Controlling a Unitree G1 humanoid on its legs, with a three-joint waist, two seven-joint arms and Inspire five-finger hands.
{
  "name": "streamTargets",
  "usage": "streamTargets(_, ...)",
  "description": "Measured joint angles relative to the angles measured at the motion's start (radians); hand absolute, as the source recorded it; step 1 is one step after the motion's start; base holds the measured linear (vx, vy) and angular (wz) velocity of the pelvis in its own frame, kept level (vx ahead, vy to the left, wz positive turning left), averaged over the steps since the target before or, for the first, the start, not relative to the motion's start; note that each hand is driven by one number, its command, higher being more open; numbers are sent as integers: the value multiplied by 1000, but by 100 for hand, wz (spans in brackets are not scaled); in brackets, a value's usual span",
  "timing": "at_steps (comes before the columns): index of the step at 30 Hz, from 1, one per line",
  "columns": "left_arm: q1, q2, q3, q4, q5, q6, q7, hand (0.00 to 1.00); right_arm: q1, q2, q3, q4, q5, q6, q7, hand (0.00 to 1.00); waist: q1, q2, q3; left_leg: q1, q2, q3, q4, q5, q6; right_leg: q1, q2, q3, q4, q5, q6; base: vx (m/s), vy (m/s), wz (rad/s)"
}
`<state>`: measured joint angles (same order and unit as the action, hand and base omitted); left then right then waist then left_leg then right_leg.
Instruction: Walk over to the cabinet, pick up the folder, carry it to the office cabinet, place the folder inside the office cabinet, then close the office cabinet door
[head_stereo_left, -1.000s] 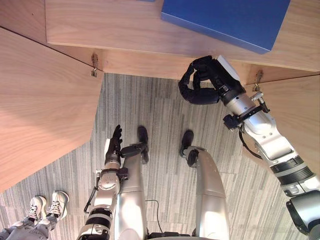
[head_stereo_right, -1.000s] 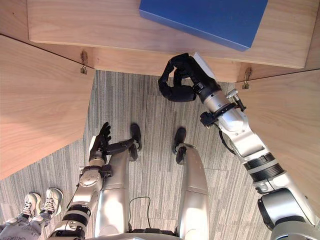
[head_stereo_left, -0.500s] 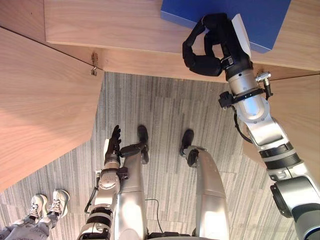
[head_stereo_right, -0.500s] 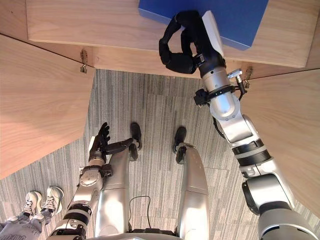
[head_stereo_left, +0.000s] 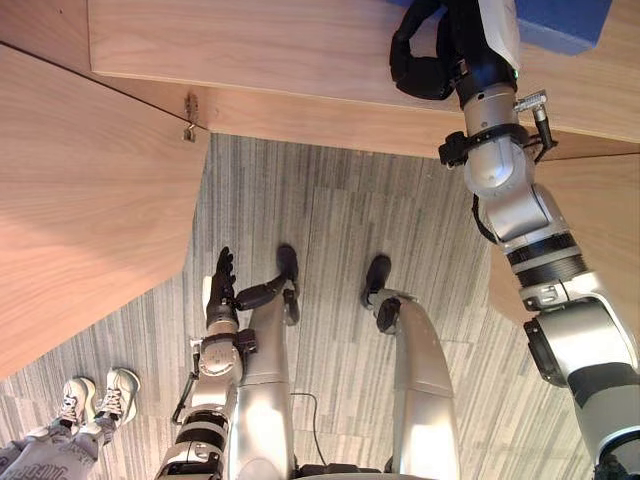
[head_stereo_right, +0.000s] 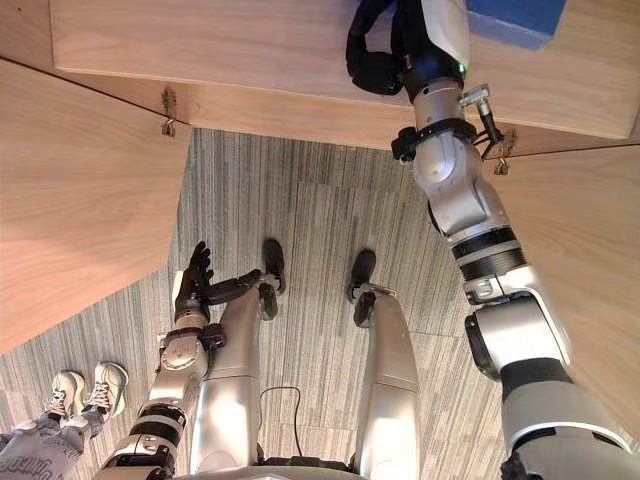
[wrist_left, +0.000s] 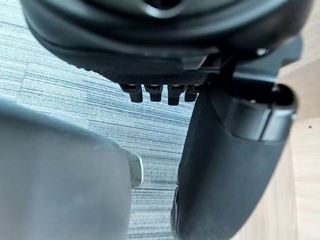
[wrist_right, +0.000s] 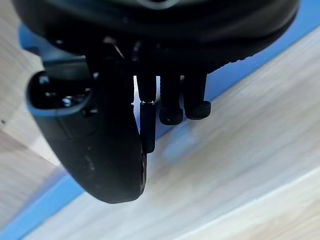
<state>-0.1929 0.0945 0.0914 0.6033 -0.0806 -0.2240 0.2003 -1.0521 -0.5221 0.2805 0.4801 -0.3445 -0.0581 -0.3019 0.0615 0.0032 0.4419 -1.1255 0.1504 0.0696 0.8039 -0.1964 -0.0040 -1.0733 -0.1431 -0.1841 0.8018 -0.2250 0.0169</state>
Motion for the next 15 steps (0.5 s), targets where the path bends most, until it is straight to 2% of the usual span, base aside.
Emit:
streamTargets(7,-32,1,21,22,-2,-1,36,100,-89,92,-3,81,-2,24,-85,0,-11,0,0,-30,0,-7,-6,21,-6,-32,0,-7,2,7,-7,-29,-8,2)
streamTargets(8,-52,-3,31,25,-21,-10,41,100,-156,107,-8,128,117,20,-107,0,-8,0,0,-63,-4,-21,-14,53,-9,-62,-4,-22,6,25,-18,-152,-31,16)
streamTargets(11,-53,-8,32,25,-21,-11,41,100,-163,111,-23,140,168,30,-107,0,-6,0,0,-68,-9,-26,-12,63,-9,-64,-12,-28,15,28,-20,-87,-14,11)
streamTargets(13,-54,-15,38,21,-22,-13,41,100,-100,110,-60,25,195,63,-108,0,-2,0,0,-70,-8,-30,-6,64,-8,-63,-11,-33,15,29,-19,-20,-1,2)
streamTargets(15,-55,-13,40,26,-22,1,39,100,31,105,-84,-165,206,64,-114,0,-6,0,0,-55,-6,-30,7,63,-6,-41,-11,-35,20,30,-19,0,0,0)
